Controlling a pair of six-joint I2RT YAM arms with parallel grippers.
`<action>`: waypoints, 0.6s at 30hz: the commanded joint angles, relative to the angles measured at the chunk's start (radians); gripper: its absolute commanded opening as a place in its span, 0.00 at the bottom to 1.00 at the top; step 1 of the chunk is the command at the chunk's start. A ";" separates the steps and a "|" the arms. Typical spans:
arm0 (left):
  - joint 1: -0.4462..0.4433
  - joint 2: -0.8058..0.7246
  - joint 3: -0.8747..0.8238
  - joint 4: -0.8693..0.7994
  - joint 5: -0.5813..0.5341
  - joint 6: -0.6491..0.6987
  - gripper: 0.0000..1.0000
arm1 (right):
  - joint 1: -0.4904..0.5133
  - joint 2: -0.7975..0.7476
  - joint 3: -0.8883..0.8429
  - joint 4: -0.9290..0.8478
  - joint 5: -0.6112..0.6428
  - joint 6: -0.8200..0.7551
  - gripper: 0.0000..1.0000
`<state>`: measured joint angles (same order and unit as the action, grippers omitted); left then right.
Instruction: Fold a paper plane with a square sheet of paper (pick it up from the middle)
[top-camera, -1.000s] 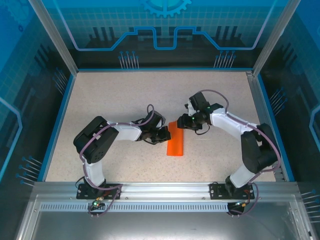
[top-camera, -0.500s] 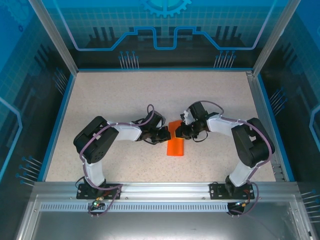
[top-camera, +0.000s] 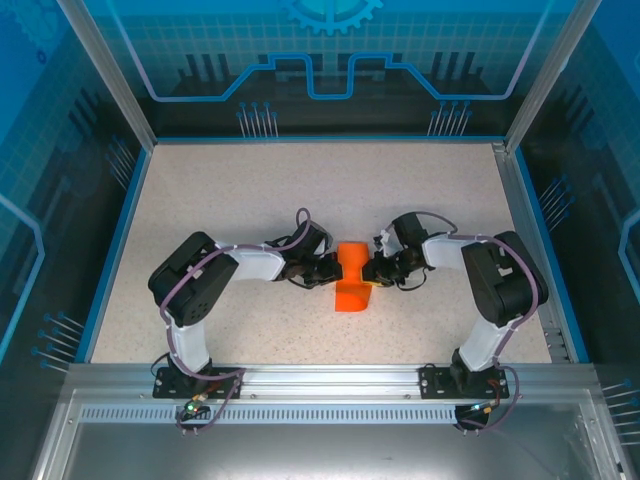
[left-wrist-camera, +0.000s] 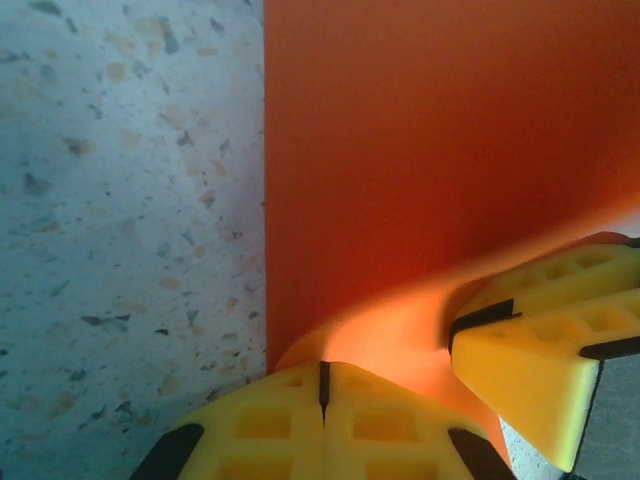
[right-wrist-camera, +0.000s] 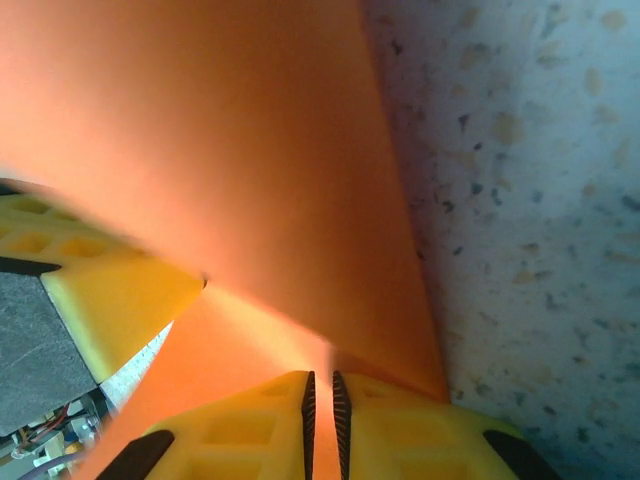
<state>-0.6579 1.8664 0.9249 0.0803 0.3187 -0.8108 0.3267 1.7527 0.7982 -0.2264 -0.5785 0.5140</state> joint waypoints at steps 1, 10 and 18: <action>-0.012 0.036 0.008 -0.072 -0.017 0.020 0.00 | -0.014 0.043 -0.029 -0.059 0.105 -0.037 0.16; -0.012 0.040 0.015 -0.079 -0.015 0.024 0.00 | 0.007 -0.097 -0.012 -0.070 0.013 -0.026 0.19; -0.011 0.042 0.020 -0.078 -0.015 0.023 0.00 | 0.070 -0.041 -0.020 -0.051 0.018 -0.003 0.20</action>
<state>-0.6594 1.8721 0.9352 0.0715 0.3191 -0.8101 0.3775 1.6703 0.7914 -0.2607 -0.5846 0.5003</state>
